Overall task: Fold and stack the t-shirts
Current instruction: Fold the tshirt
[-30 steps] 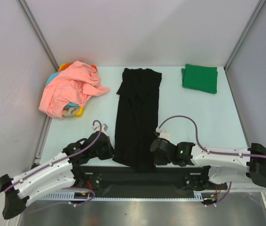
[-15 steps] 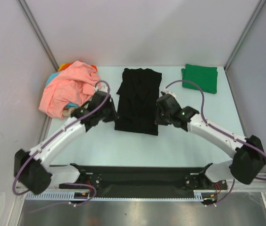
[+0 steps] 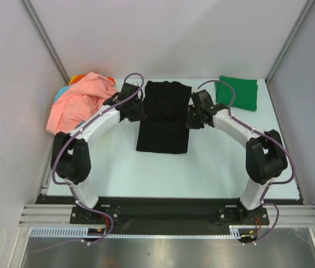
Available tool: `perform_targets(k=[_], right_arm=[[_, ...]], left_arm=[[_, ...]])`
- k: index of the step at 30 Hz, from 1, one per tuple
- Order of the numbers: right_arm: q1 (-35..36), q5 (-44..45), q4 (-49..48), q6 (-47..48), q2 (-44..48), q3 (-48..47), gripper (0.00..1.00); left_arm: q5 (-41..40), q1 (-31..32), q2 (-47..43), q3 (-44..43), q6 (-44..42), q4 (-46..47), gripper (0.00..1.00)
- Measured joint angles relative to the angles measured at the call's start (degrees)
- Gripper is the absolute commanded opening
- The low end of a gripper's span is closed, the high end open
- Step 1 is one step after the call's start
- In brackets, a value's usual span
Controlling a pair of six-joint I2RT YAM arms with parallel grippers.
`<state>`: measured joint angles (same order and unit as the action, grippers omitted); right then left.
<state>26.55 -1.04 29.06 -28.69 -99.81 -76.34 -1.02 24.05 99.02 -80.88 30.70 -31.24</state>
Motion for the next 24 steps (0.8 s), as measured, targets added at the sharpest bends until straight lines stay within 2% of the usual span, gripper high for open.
perform_targets(k=[9, 10, 11, 12, 13, 14, 15, 16, 18, 21, 24], right_arm=[[-2.9, -4.4, 0.4, 3.1, -9.5, -8.6, 0.00], [-3.3, -4.7, 0.7, 3.4, -10.7, -9.6, 0.01], [-3.6, -5.0, 1.1, 3.8, -12.0, -10.9, 0.07], [-3.9, -5.3, 1.3, 4.0, -13.5, -12.4, 0.20], [-4.3, -5.6, 2.0, 4.3, -15.0, -14.1, 0.56], [-4.7, -5.8, 3.2, 4.7, -16.9, -16.6, 0.70], [-5.3, -6.0, 4.3, 5.4, -18.7, -19.4, 0.78], [-5.9, -6.1, 5.0, 6.3, -20.5, -22.2, 0.82], [-7.3, -6.4, 6.3, 7.2, -22.8, -26.6, 0.83], [-9.0, -6.3, 6.6, 7.8, -21.7, -26.6, 0.83], [-9.4, -5.4, 5.3, 7.9, -16.0, -19.9, 0.81]], left_arm=[[0.8, -2.4, 7.9, -6.4, -0.6, -2.3, 0.00], [0.9, -2.6, 9.3, -7.7, -0.8, -2.3, 0.00], [1.3, -2.9, 10.7, -9.1, -0.9, -2.5, 0.01], [1.6, -3.2, 12.5, -11.1, -1.0, -3.0, 0.20], [1.9, -3.5, 14.7, -13.2, -1.6, -3.3, 0.27], [2.6, -3.9, 17.1, -16.1, -1.7, -4.5, 0.30], [3.0, -4.3, 19.4, -18.9, -1.7, -5.5, 0.44], [3.5, -4.9, 22.5, -23.3, -2.0, -7.4, 0.56], [4.4, -6.1, 27.9, -31.1, -1.9, -10.1, 0.72], [4.7, -7.8, 29.6, -34.8, -1.7, -12.9, 0.77], [4.7, -8.7, 23.1, -26.4, -1.6, -10.6, 0.76]])
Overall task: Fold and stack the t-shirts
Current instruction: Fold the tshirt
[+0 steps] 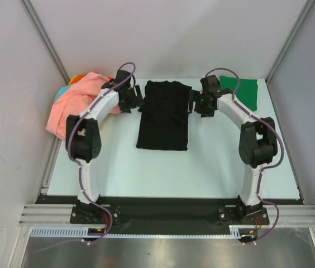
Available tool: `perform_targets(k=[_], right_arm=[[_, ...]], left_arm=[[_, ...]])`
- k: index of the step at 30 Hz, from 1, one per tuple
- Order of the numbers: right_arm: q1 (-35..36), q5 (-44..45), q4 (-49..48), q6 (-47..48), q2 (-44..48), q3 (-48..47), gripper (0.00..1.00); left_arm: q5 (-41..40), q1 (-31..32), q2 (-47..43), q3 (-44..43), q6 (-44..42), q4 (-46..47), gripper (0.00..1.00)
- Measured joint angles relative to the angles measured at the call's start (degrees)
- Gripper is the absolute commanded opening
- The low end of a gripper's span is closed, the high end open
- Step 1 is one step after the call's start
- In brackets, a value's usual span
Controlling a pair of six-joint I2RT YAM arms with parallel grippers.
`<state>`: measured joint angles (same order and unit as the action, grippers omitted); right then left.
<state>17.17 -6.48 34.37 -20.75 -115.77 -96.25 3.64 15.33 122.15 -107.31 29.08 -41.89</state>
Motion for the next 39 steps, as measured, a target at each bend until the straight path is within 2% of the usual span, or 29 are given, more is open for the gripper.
perform_targets(k=[4, 7, 11, 16, 21, 29, 34, 36, 39], right_arm=[[4.8, -0.1, -0.6, 0.1, 6.7, 6.5, 0.80], [9.8, -0.6, -2.0, 0.2, 7.2, 7.3, 0.79], [15.0, -1.5, -2.5, 0.4, 3.7, 5.9, 0.77], [16.8, -1.3, -1.4, 0.5, -5.1, -1.3, 0.77], [17.8, -0.2, 1.2, 0.5, -13.7, -12.2, 0.76], [17.8, 2.1, 6.8, 0.6, -23.7, -27.1, 0.76], [16.5, 6.9, 12.9, 1.7, -30.5, -41.5, 0.79], [15.5, 9.3, 12.9, 2.5, -31.8, -46.0, 0.81], [13.6, 12.7, 10.2, 4.1, -30.9, -47.6, 0.84]], left_arm=[[0.6, 0.2, -14.8, 19.3, 0.9, 4.6, 0.74], [1.6, 1.0, -24.8, 32.3, 1.5, 9.0, 0.73], [2.6, 2.9, -31.4, 44.8, 2.3, 15.2, 0.70], [3.0, 7.0, -36.9, 56.7, 3.1, 19.2, 0.70], [3.0, 10.1, -42.5, 62.4, 4.0, 23.4, 0.68], [2.5, 10.2, -42.8, 66.1, 4.4, 28.2, 0.66], [2.6, 10.2, -43.6, 68.8, 4.5, 29.0, 0.66], [2.6, 10.2, -44.0, 69.2, 4.5, 29.2, 0.66], [2.7, 10.2, -44.7, 69.4, 4.7, 29.5, 0.65]])
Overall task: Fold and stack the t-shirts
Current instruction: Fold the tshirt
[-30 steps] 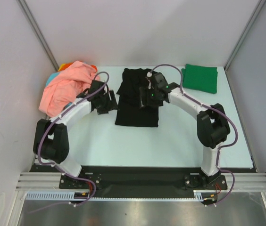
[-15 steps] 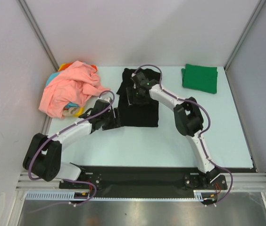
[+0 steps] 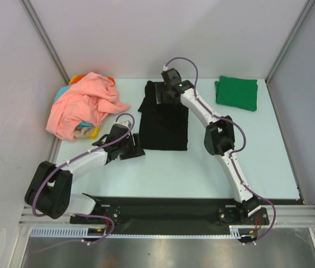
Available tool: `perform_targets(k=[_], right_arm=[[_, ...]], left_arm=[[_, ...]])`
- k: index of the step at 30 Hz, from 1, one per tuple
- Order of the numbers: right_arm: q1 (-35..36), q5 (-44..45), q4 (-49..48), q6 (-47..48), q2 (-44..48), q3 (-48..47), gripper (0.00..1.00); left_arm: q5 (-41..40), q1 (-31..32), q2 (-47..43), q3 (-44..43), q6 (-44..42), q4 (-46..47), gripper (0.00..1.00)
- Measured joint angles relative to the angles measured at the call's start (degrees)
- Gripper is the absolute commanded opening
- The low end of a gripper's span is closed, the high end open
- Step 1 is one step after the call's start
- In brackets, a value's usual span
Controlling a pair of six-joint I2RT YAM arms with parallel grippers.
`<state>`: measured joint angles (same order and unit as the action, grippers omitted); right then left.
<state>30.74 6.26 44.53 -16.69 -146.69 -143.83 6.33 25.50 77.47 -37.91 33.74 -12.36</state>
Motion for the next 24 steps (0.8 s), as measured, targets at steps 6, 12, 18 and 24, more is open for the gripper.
perform_targets(k=[6, 12, 18, 24], right_arm=[[-2.4, 4.5, -6.1, 3.5, 6.1, 5.3, 0.85], [-1.1, 4.3, -11.1, 3.4, 24.0, 29.7, 0.86], [-1.8, -4.3, -18.7, -3.3, 42.9, 59.7, 0.87], [-3.8, -13.7, -24.4, -9.0, 49.5, 79.9, 0.86]], left_arm=[[0.0, 0.0, -1.2, 0.0, 0.8, 0.4, 0.67], [0.0, 0.0, -1.0, -0.1, 1.0, 1.2, 0.75], [0.7, -0.7, 1.0, -0.5, 2.2, 3.1, 0.82], [1.9, -3.9, 1.5, -0.5, 3.0, 6.4, 0.80]])
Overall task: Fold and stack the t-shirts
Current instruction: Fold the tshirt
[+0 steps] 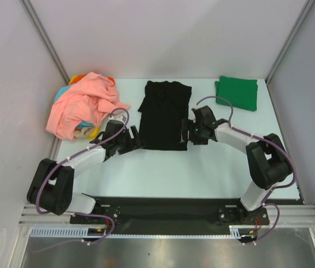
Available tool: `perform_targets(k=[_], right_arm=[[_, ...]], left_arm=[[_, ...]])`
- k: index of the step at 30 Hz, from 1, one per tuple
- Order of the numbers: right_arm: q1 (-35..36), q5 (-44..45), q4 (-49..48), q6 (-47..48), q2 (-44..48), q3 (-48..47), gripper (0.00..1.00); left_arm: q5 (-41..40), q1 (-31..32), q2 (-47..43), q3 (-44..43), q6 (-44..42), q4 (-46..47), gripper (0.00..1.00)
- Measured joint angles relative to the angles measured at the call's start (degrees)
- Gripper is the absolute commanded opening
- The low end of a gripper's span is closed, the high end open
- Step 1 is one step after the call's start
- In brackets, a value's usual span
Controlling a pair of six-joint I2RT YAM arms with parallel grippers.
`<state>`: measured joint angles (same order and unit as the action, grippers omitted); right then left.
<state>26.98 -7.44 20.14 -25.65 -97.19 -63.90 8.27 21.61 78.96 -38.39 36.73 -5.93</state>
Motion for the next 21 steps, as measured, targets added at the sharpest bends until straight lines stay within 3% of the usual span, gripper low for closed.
perform_targets(k=[7, 10, 13, 14, 15, 19, 21], right_arm=[[-2.6, -9.6, -11.2, -4.4, 0.2, 10.8, 0.84], [-4.1, -12.5, -16.2, -5.7, -0.9, 11.9, 0.77], [-4.5, -14.1, -19.7, -6.6, -1.6, 13.3, 0.56], [-4.5, -14.8, -20.9, -7.0, -1.8, 14.1, 0.39], [-4.6, -15.1, -21.8, -7.2, -1.8, 14.9, 0.32], [-5.2, -16.4, -23.8, -8.2, -1.8, 17.7, 0.13], [-5.5, -17.1, -24.3, -8.4, -1.9, 18.1, 0.11]], left_arm=[[1.1, -1.6, 2.6, -0.2, 0.8, 2.5, 0.79], [1.3, -1.6, 3.2, -0.2, 1.0, 3.0, 0.77], [1.4, -1.6, 3.8, -0.2, 1.4, 4.3, 0.77], [1.5, -1.6, 4.1, -0.2, 1.5, 4.7, 0.76], [1.5, -1.6, 4.4, -0.2, 1.8, 5.0, 0.76], [1.5, -1.6, 6.3, 0.0, 2.6, 7.3, 0.73], [1.5, -1.6, 7.1, 0.2, 3.0, 8.2, 0.69]])
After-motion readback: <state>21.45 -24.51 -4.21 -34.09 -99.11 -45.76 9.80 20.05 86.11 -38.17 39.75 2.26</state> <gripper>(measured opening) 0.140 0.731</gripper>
